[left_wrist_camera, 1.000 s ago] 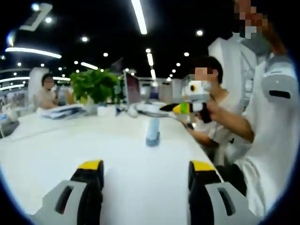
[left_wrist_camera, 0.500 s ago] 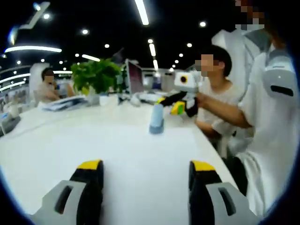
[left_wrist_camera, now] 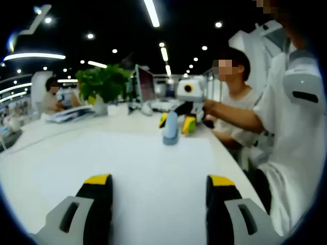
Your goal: Pick up the paper insert the paper into the punch align the paper edges press the punch to punch holes
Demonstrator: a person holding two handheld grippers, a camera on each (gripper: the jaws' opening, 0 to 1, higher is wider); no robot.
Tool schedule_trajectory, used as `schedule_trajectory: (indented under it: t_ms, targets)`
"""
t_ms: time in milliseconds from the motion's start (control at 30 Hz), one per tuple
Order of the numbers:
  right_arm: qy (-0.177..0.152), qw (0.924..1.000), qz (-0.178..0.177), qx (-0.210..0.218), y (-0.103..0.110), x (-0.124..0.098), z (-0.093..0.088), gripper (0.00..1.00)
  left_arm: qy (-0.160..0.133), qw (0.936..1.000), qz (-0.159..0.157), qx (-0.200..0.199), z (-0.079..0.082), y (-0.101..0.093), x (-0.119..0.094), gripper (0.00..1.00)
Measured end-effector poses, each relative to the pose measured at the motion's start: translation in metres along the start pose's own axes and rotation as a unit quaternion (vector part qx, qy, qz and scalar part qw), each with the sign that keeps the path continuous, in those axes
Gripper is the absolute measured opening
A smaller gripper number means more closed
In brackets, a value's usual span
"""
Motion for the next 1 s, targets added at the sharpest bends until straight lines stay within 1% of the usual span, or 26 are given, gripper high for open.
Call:
schedule_trajectory:
  t_ms: [100, 233, 300, 433, 467, 700, 767, 867, 1000]
  targets:
    - [-0.002, 1.0, 0.004, 0.001, -0.001, 0.002, -0.002, 0.37, 0.0, 1.0, 0.0, 0.0, 0.0, 0.0, 0.0, 0.74]
    - [0.013, 0.9998, 0.018, -0.001, 0.004, 0.008, -0.007, 0.37, 0.0, 1.0, 0.0, 0.0, 0.0, 0.0, 0.0, 0.74]
    - [0.014, 0.9995, 0.027, -0.003, 0.005, 0.012, -0.008, 0.36, 0.0, 1.0, -0.001, 0.0, 0.0, 0.0, 0.0, 0.74]
    - [0.009, 0.999, 0.044, -0.006, 0.006, 0.017, -0.007, 0.28, 0.0, 1.0, -0.001, 0.0, 0.0, 0.0, 0.001, 0.74]
    - [0.008, 0.9985, 0.053, -0.005, 0.008, 0.017, -0.007, 0.24, 0.0, 1.0, -0.001, 0.0, 0.0, 0.001, 0.001, 0.74]
    - [0.009, 0.9978, 0.066, 0.003, 0.012, 0.013, -0.007, 0.23, 0.001, 1.0, 0.001, 0.0, 0.001, 0.001, 0.002, 0.74]
    - [0.004, 0.9974, 0.072, 0.001, 0.016, 0.011, -0.007, 0.22, 0.001, 1.0, 0.001, 0.0, 0.001, 0.002, 0.003, 0.74]
    - [0.008, 0.9969, 0.079, -0.001, 0.019, 0.01, -0.008, 0.22, 0.001, 1.0, 0.002, 0.0, 0.001, 0.005, 0.002, 0.74]
    - [0.007, 0.9963, 0.086, 0.0, 0.022, 0.009, -0.008, 0.22, 0.001, 1.0, 0.002, 0.0, 0.001, 0.006, 0.002, 0.74]
Point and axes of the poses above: the point that each gripper's makers call its tool centre point, and the gripper's own axes: x roughly forward along the fingers, y roughly to its left, z roughly out of its top, the point moved 1 cm from there along -x, roughly backward along the fingers, and after that the axes turned 9 degrees about -y, right-handed, at the moved point
